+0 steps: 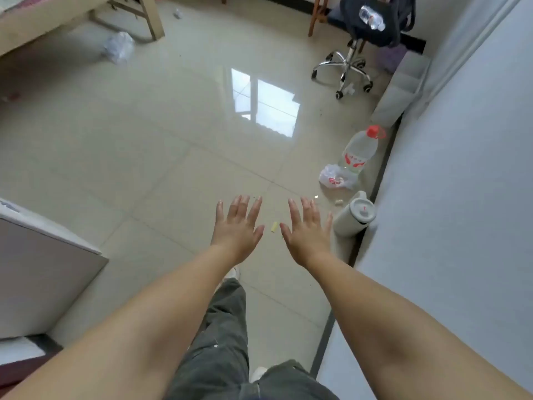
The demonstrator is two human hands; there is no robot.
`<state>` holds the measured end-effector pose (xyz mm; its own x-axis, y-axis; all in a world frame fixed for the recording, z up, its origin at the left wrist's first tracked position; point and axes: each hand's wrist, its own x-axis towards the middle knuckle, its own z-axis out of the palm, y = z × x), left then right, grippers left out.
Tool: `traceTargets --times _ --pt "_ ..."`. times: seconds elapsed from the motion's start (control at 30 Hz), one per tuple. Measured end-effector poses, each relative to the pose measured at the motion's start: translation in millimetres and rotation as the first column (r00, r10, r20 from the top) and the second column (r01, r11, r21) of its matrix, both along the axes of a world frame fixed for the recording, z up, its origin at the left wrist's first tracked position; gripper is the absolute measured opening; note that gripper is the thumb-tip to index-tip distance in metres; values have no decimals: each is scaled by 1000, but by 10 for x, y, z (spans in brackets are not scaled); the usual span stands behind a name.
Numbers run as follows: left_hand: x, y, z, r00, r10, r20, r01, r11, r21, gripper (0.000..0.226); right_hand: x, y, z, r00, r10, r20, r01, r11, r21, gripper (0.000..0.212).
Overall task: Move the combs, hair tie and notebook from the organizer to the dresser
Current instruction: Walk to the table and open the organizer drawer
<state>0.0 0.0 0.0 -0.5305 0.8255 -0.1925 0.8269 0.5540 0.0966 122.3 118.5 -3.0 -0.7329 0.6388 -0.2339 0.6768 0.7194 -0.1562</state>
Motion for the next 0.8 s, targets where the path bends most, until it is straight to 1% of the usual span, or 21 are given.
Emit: traceTargets --times 0.13,0.2,0.33,0.43,0.6,0.7,0.8 --pt "-720 453 -69 996 65 58 -65 998 -2 63 -679 420 -123 998 -62 30 64 996 -67 61" --pt "-1164 754 1 996 57 74 -58 998 14 63 -1073 692 -97 995 -92 30 95 991 -98 60" --pt "-2112 1393 167 999 14 40 -14 1000 13 64 -1830 1294 -33 984 -173 36 176 978 -109 59" --pt "-2738 1949 255 998 38 51 -38 999 10 63 -2364 1813 37 982 -186 26 188 977 -97 59" --pt "-3539 3144 237 998 -45 51 44 999 20 63 -3203 3019 64 973 -229 4 229 972 -52 59" --pt "-4071 4066 216 997 -52 56 49 996 69 62 -3757 3892 44 976 -220 -9 219 975 -27 59" --pt "-4638 5003 285 998 -58 31 55 995 84 62 -4345 4824 129 981 -193 -37 193 981 -4 58"
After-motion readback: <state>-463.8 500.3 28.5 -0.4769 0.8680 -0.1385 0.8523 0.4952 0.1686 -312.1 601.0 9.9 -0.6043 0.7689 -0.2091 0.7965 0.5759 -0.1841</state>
